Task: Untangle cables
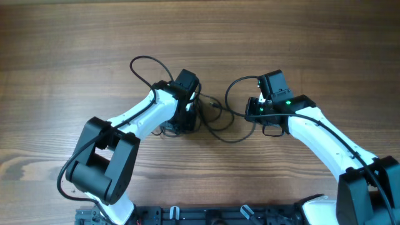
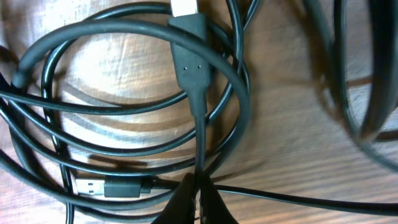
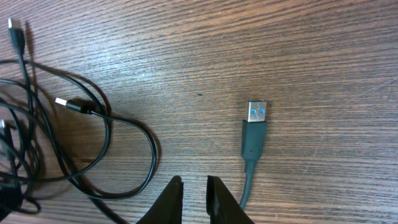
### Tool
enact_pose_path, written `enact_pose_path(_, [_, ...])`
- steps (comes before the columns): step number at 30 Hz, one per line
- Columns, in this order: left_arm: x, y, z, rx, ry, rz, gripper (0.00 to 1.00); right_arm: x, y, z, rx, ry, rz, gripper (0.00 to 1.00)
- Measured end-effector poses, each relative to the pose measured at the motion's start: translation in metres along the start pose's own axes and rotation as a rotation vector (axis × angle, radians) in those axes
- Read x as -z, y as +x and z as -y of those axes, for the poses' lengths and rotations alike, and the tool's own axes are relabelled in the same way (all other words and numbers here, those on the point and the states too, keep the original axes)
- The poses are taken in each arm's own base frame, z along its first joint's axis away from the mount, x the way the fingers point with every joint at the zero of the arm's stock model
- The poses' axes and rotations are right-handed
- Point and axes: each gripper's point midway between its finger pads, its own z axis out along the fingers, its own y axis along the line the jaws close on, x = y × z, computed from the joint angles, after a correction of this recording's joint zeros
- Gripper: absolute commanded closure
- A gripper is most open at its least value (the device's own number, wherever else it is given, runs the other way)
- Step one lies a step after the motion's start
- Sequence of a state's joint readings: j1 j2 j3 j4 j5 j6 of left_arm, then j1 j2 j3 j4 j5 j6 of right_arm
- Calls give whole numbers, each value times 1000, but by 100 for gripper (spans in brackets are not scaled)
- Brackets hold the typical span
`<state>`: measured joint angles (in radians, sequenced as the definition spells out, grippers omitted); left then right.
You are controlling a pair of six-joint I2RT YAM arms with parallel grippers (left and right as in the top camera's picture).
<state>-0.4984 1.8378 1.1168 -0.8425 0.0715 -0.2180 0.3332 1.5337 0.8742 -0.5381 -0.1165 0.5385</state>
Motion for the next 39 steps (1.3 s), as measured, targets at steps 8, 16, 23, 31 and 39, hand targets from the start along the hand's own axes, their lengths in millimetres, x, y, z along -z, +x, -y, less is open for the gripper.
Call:
enact_pose_path(8, [65, -22, 22, -17, 105, 145, 96, 10, -7, -61, 134, -324, 3, 72])
enact_pose_path(16, [135, -34, 58, -74, 318, 334, 96, 25, 0, -96, 209, -526, -27, 66])
enact_pose_path(23, [132, -27, 40, -41, 242, 313, 83, 25, 1, -97, 211, -533, -32, 62])
enact_pose_path(31, [126, -25, 2, 66, 76, 303, 74, 21, 26, -116, 285, -514, -64, 49])
enact_pose_path(39, [128, -26, -65, 410, -17, 300, 69, 13, 39, -127, 369, -434, -25, 49])
